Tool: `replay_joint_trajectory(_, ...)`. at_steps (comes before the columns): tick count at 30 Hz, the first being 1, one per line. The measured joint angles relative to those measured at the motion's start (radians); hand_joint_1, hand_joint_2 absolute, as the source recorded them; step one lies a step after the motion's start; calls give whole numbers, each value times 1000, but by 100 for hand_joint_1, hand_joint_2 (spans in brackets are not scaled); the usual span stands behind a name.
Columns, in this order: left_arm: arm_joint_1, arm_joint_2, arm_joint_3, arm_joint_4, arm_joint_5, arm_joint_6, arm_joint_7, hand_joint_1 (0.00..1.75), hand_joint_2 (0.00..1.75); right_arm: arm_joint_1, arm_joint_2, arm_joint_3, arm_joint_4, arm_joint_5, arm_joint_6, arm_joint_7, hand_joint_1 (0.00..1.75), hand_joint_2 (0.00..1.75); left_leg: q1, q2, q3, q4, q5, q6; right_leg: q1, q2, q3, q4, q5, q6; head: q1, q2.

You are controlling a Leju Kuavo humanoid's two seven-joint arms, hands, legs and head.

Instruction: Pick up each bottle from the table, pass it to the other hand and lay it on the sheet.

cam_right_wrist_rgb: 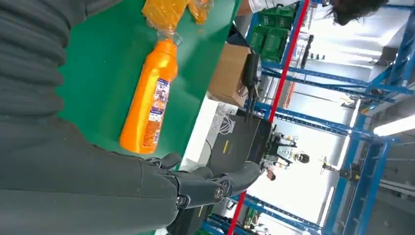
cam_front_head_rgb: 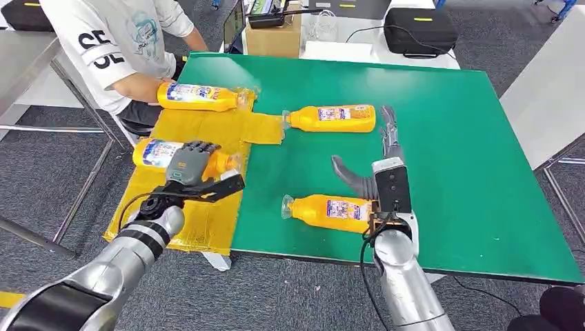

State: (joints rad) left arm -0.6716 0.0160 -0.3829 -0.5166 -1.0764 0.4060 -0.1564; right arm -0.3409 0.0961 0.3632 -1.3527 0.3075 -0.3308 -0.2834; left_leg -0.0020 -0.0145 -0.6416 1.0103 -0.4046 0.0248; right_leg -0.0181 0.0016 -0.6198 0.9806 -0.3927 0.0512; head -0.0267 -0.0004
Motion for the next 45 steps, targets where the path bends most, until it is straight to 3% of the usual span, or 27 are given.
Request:
replay_joint_trajectory(5, 1, 1, -32, 34, -10, -59, 0, 175, 175, 4, -3, -6, -5, 1, 8, 4, 0, 175, 0, 0, 0, 0, 0, 0, 0, 0, 0, 0, 0, 0, 0, 0)
replay_joint_trajectory(6, -1, 2, -35, 39, -10, -83, -7, 166, 175, 3, -4, -7, -6, 3, 11, 5, 0, 175, 0, 0, 0, 0, 0, 0, 0, 0, 0, 0, 0, 0, 0, 0)
replay_joint_trajectory(7, -4, 5, -40, 45, -8, -113, -17, 14, 175, 3, -5, -9, -6, 5, 15, 6, 0, 175, 0, 0, 0, 0, 0, 0, 0, 0, 0, 0, 0, 0, 0, 0)
replay_joint_trajectory(8, -7, 7, -44, 50, -4, -134, -24, 0, 175, 3, -5, -9, -6, 7, 16, 8, 0, 175, 0, 0, 0, 0, 0, 0, 0, 0, 0, 0, 0, 0, 0, 0)
replay_joint_trajectory(11, -17, 10, -49, 66, 25, -200, -35, 0, 175, 3, -7, -9, -6, 10, 23, 10, 0, 175, 0, 0, 0, 0, 0, 0, 0, 0, 0, 0, 0, 0, 0, 0)
replay_joint_trajectory(19, -22, -2, -10, 73, 145, -168, 12, 0, 175, 4, -13, -11, -4, 21, 38, 21, 0, 175, 0, 0, 0, 0, 0, 0, 0, 0, 0, 0, 0, 0, 0, 0)
replay_joint_trajectory(25, -5, -11, 94, 58, 359, -171, -154, 0, 175, 3, -18, -11, 22, 36, 51, 32, 0, 175, 0, 0, 0, 0, 0, 0, 0, 0, 0, 0, 0, 0, 0, 0)
replay_joint_trajectory(26, -2, -14, 113, 52, 382, -173, -172, 0, 175, 3, -19, -11, 27, 36, 52, 33, 0, 0, 0, 0, 0, 0, 0, 0, 0, 0, 0, 0, 0, 0, 0, 0)
replay_joint_trajectory(31, 24, -23, 189, 17, 487, -195, -233, 0, 175, 3, -24, -11, 53, 55, 51, 48, 0, 0, 0, 0, 0, 0, 0, 0, 0, 0, 0, 0, 0, 0, 0, 0)
replay_joint_trajectory(34, 63, -31, 249, -40, 664, -279, -296, 0, 175, 6, -29, -11, 85, 92, 48, 71, 0, 0, 0, 0, 0, 0, 0, 0, 0, 0, 0, 0, 0, 0, 0, 0)
replay_joint_trajectory(35, 84, -33, 268, -69, 730, -322, -311, 0, 175, 10, -33, -10, 96, 109, 46, 78, 0, 175, 0, 0, 0, 0, 0, 0, 0, 0, 0, 0, 0, 0, 0, 0)
replay_joint_trajectory(38, 151, -38, 310, -160, 903, -425, -323, 0, 175, 28, -49, -9, 123, 158, 35, 107, 0, 175, 0, 0, 0, 0, 0, 0, 0, 0, 0, 0, 0, 0, 0, 0)
replay_joint_trajectory(45, 240, -48, 339, -294, 1031, -453, -320, 0, 175, 60, -101, -5, 178, 247, 71, 197, 0, 175, 0, -1, -1, 0, -1, 0, 0, 0, 0, -1, 0, 0, 0, 0)
